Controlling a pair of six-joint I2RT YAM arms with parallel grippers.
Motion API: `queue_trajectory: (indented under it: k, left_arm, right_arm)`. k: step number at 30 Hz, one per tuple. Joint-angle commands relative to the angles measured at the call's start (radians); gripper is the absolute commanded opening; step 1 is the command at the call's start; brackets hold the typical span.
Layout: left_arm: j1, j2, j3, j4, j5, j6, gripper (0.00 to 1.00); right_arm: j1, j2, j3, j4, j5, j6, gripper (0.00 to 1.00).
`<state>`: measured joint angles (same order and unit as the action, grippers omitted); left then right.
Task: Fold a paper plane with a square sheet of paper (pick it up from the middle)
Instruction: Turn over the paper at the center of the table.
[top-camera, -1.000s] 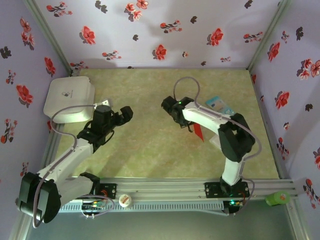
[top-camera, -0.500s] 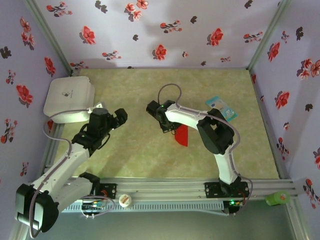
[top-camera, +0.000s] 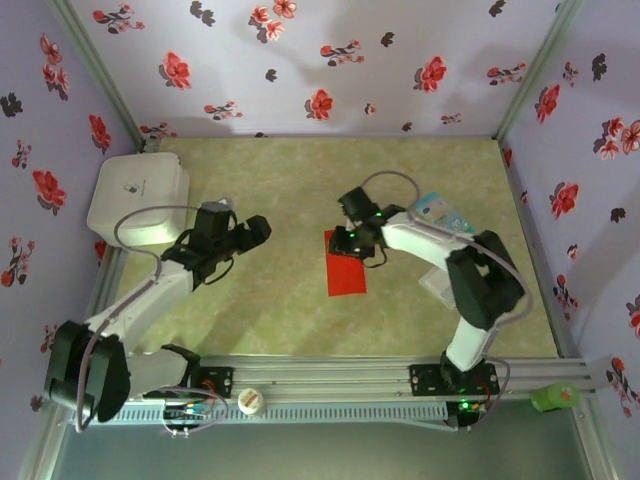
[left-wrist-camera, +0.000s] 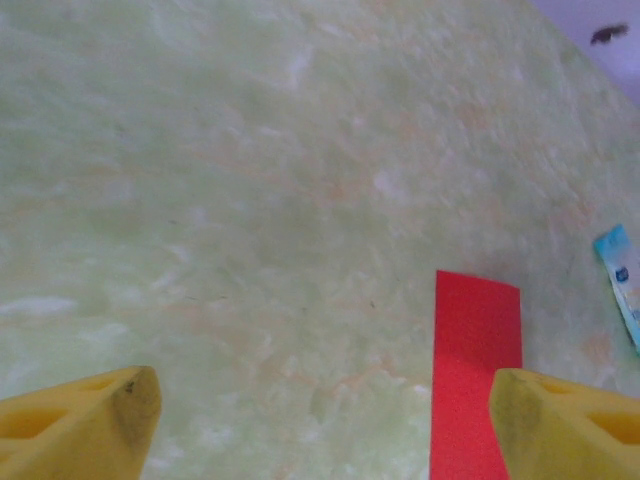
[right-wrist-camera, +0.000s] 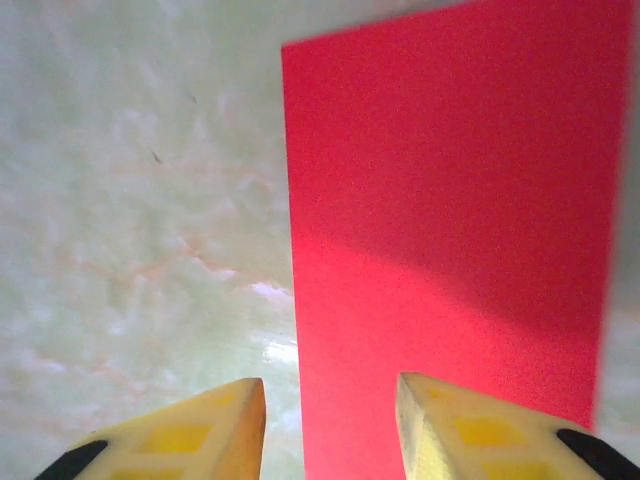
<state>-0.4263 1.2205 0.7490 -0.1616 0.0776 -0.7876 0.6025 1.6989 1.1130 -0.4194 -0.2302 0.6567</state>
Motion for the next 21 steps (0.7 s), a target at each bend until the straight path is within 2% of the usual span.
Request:
queue_trajectory:
  k: [1,5,9,15,21]
  left_arm:
    - [-0.030,0.093,0.073,0.030,0.128,0.034,0.81]
    - [-0.090,0.218,0.159,-0.012,0.151,0.043,0.73]
    - [-0.146,0.295,0.183,0.028,0.154,0.012,0.71]
    - [-0.181,0.400,0.250,-0.016,0.142,-0.018,0.69]
    - [-0.201,0.433,0.255,0.006,0.149,-0.026,0.70]
  right_arm:
    - [-0.076,-0.070,-0.106,0.162,-0.161,0.066,0.30]
    - [-0.158,-0.090,-0.209,0.239,-0.256,0.100,0.14]
    - [-0.203,-0.081,-0.266,0.281,-0.307,0.124,0.06]
    - [-0.216,-0.039,-0.289,0.355,-0.379,0.151,0.05]
    - [-0.217,-0.027,-0.292,0.374,-0.382,0.163,0.07]
